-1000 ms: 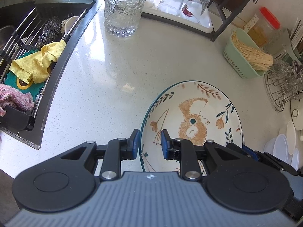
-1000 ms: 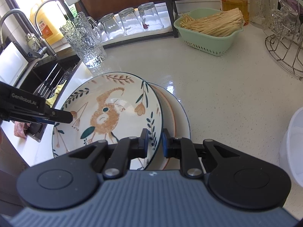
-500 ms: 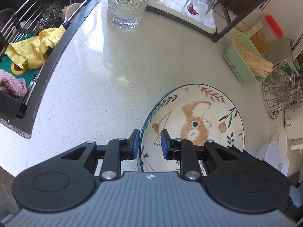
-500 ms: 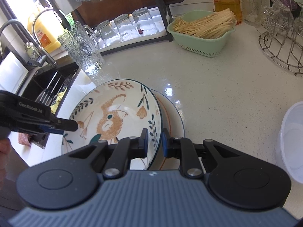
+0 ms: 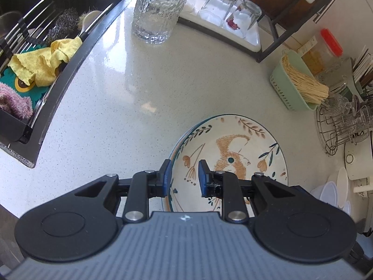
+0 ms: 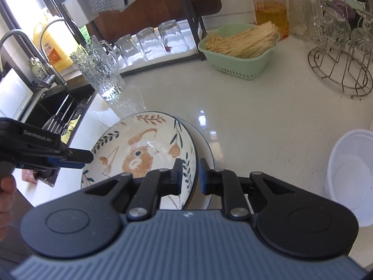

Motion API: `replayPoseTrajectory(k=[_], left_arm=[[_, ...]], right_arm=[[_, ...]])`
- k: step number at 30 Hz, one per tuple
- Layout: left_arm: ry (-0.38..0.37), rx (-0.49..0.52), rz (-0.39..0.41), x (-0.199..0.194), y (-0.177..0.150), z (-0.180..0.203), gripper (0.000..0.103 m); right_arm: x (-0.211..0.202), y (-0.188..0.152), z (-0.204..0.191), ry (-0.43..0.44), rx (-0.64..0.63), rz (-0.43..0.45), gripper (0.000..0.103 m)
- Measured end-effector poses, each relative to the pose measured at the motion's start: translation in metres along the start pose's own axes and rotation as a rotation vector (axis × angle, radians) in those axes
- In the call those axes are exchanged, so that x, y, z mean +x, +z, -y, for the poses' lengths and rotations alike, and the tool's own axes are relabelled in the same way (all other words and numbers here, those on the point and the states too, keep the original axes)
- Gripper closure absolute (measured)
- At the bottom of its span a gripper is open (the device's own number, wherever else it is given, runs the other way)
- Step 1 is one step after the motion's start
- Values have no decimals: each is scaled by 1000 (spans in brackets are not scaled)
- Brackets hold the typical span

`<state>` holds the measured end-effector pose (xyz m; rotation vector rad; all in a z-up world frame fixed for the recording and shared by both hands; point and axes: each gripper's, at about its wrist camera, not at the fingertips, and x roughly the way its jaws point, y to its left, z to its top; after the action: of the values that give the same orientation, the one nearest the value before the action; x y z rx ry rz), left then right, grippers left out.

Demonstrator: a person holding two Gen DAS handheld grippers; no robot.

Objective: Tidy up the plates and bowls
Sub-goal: 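Open both grippers and pull them back from the plate stack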

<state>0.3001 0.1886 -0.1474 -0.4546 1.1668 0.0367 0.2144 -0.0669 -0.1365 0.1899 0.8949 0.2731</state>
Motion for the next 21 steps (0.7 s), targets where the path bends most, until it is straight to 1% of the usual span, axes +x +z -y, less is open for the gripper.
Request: replayPoseTrajectory(k=[6, 9, 13, 17, 21], left_arm=[[24, 52, 76, -20, -6, 15, 76], [63, 121, 125, -32, -12, 29, 76], [74, 185, 192, -53, -24, 46, 76], [61, 223, 243, -73, -38, 61, 76], [23, 256, 282, -89, -56, 74, 76]], right_arm=[[-24, 5, 0, 16, -6, 53, 85], [-39, 8, 0, 23, -10, 88, 85], [-59, 9, -2, 36, -31, 128, 85], [-80, 8, -2, 40, -55, 164, 85], [-98, 0, -1, 29, -81, 202, 85]])
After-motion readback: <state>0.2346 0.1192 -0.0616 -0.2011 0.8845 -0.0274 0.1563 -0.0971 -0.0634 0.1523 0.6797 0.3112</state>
